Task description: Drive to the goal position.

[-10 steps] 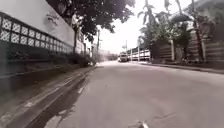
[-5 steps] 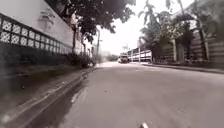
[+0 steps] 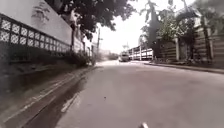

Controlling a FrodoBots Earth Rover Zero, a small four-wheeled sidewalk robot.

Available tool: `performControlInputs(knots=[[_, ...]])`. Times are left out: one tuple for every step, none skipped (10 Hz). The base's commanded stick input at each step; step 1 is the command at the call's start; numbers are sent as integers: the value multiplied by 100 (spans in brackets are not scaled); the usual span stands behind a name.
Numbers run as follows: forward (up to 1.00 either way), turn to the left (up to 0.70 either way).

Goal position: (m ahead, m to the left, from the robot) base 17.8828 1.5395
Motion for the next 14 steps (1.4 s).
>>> performControlInputs(knots=[[70, 11], [70, 33], [70, 14], [70, 6], [70, 0], [70, 0], [70, 0], [70, 0], [70, 0], [70, 0], [70, 0], [70, 0], [70, 0], [70, 0]])
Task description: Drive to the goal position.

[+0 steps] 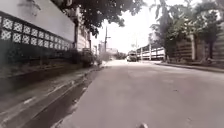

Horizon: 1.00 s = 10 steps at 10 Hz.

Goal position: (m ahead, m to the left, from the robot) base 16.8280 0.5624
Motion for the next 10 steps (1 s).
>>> performControlInputs(knots=[[70, 0], [70, 0], [70, 0], [70, 0], [70, 0], [70, 0], [70, 0], [70, 0], [70, 0], [70, 0]])
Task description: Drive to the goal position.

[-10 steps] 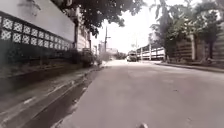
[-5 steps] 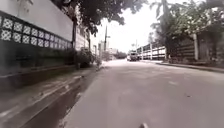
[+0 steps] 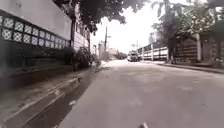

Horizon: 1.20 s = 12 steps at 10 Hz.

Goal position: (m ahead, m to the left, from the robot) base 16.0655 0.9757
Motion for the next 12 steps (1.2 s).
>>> performControlInputs(knots=[[70, 0], [70, 0], [70, 0], [70, 0], [70, 0], [70, 0], [70, 0], [70, 0], [70, 0], [70, 0], [70, 0], [70, 0]])
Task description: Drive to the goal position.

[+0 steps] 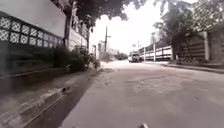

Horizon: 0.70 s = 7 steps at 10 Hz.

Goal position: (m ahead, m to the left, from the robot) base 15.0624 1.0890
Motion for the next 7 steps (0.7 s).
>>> performControlInputs(knots=[[70, 0], [70, 0], [70, 0], [70, 0], [70, 0], [70, 0], [70, 0]])
